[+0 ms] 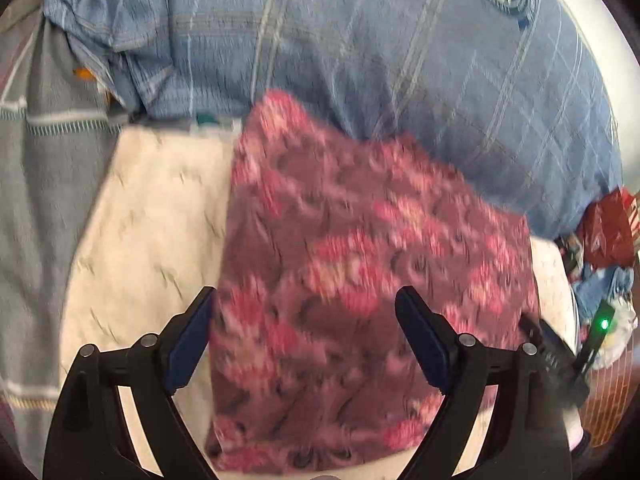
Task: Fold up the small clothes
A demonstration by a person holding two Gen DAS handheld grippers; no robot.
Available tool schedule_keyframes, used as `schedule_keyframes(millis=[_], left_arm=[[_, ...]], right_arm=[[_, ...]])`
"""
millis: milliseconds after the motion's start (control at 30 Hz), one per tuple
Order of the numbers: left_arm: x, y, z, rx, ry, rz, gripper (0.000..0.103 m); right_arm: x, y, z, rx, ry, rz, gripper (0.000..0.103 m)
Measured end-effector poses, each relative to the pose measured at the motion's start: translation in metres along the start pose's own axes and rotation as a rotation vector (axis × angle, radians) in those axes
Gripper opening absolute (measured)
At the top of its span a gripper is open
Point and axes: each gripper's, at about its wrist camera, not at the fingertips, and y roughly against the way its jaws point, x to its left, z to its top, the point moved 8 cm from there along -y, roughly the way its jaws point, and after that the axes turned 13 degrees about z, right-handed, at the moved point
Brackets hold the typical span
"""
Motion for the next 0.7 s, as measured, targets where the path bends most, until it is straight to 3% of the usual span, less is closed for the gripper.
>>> schedule_keyframes(millis=[100,200,267,400,500,700], left_arm=[[0.005,-0.008,0.013,-0.041,0.03,-0.034,0.089],[0.013,-0.02,0.019,0.066,0.128,-0.067,0.088],[0.012,-0.021,0.021,0.095,0.148,-0.095,0.088],[0.017,-0.016,0.02,0.117,0.079,-0.014,0.088],[0.033,-0.002,0.022,0.041,0.021,0.072,0.088],[0.079,-0.012,0.021,0.101,0.12,0.077,0.088]], right_arm=[[0.002,-0.003,-0.002,0.008,0.007,-0.014,0.103],[0.001,-0.005,-0.001,0.009,-0.004,0.001,0.103],[0.002,-0.005,-0.001,0.011,0.002,-0.007,0.103],[0.009,0.003,0.003,0.015,0.011,-0.09,0.099],[0.031,0.014,0.004,-0.03,0.061,-0.119,0.092],[0.142,0.032,-0.023,-0.046,0.275,0.079,0.092]])
